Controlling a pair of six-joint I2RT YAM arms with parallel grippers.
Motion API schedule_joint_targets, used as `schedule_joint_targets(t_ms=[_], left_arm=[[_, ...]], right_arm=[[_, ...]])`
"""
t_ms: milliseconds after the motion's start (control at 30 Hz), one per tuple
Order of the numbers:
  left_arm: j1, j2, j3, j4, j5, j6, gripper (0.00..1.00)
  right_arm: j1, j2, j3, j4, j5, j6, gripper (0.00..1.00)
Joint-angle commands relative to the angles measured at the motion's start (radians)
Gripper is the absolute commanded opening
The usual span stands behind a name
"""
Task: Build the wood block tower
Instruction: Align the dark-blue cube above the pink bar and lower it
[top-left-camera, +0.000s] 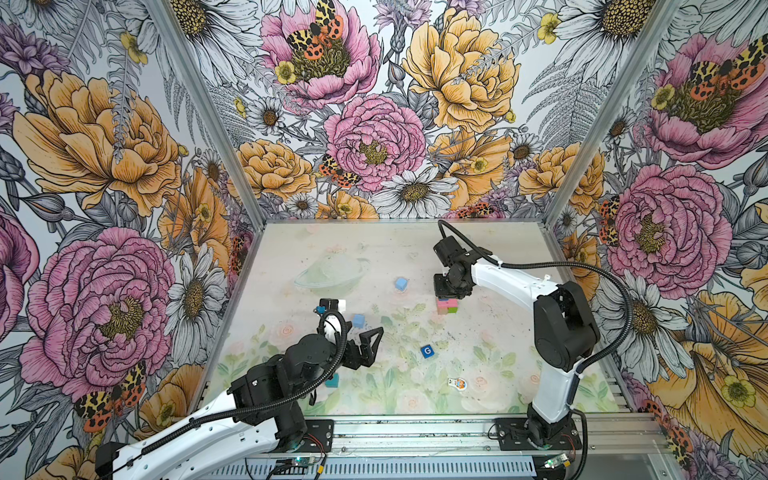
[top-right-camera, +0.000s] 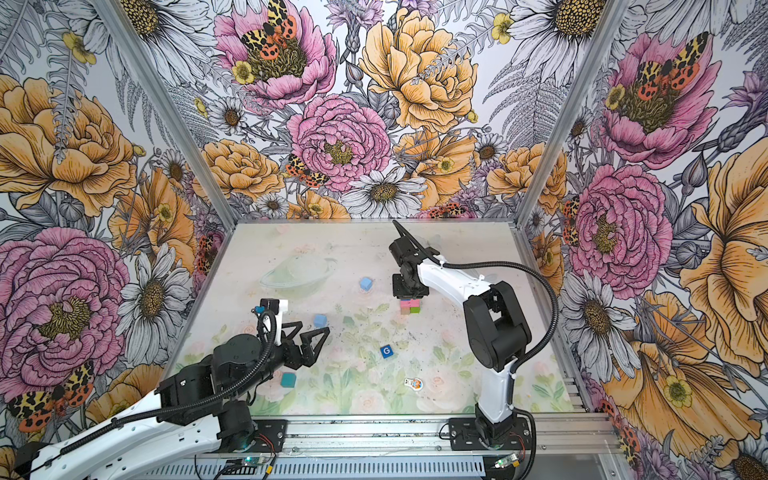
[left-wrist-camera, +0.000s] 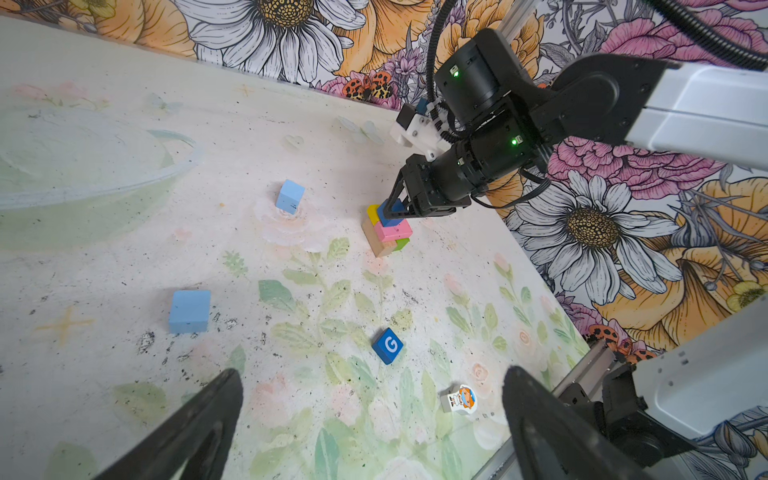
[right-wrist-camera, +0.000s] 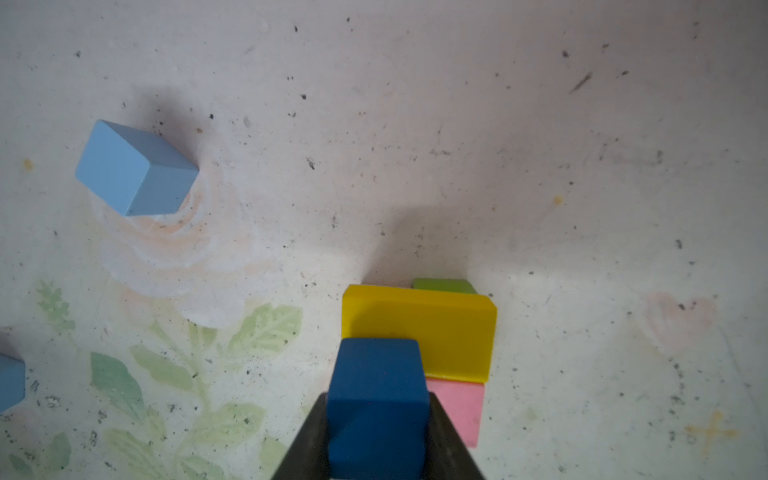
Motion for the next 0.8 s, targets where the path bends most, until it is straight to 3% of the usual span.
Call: schedule_joint_targets(t_ms=[0,767], left_arm=[[0.003,-0.014,-0.017,-0.006,0.011,-0.006,0.99],[0.005,-0.052,-0.028,-0.023,0.005,0.003,0.99]], right_arm=[[0.006,-0.012,0.03,-0.015,-0.001,0.013,0.34],[0.016,0.02,0.071,-0.046,0.0,0.02,0.34]])
